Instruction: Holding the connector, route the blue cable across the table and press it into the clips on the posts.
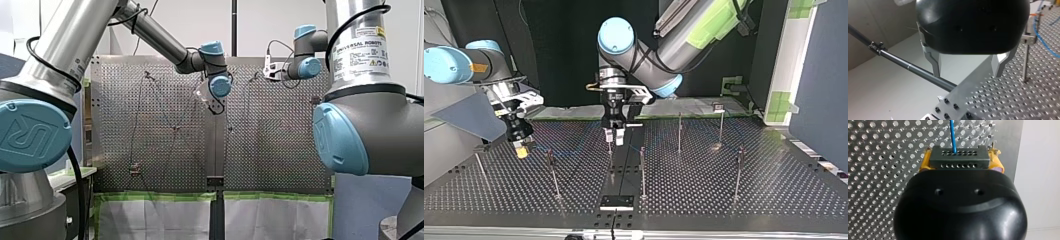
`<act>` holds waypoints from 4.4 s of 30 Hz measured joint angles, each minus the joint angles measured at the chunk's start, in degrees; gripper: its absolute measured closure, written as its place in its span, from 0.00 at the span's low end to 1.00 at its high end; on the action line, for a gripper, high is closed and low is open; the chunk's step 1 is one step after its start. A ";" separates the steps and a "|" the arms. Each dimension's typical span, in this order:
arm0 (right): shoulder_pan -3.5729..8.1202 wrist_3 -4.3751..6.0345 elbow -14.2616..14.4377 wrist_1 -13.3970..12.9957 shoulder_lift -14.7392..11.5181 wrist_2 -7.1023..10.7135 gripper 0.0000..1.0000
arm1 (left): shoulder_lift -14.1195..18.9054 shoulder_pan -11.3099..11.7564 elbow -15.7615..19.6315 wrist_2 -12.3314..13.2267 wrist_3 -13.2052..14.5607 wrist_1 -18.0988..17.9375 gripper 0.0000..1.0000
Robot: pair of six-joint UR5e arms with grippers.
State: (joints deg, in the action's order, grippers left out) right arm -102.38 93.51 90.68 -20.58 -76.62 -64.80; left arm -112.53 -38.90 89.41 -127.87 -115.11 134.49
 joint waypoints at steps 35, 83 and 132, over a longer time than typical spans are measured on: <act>-0.03 -0.13 0.03 0.00 0.10 -0.02 1.00 | 0.39 15.51 17.99 12.52 17.36 -11.51 0.00; -0.14 -0.38 0.11 0.01 0.27 -0.03 1.00 | 3.87 -3.08 41.44 -5.34 14.41 -21.33 0.00; -0.15 -0.42 0.26 0.00 0.71 -0.07 1.00 | 3.87 -3.13 43.87 -5.67 14.31 -23.74 0.00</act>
State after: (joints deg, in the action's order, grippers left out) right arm -102.53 93.09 90.93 -20.58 -75.91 -64.87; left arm -108.66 -42.03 133.28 -133.55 -100.81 110.74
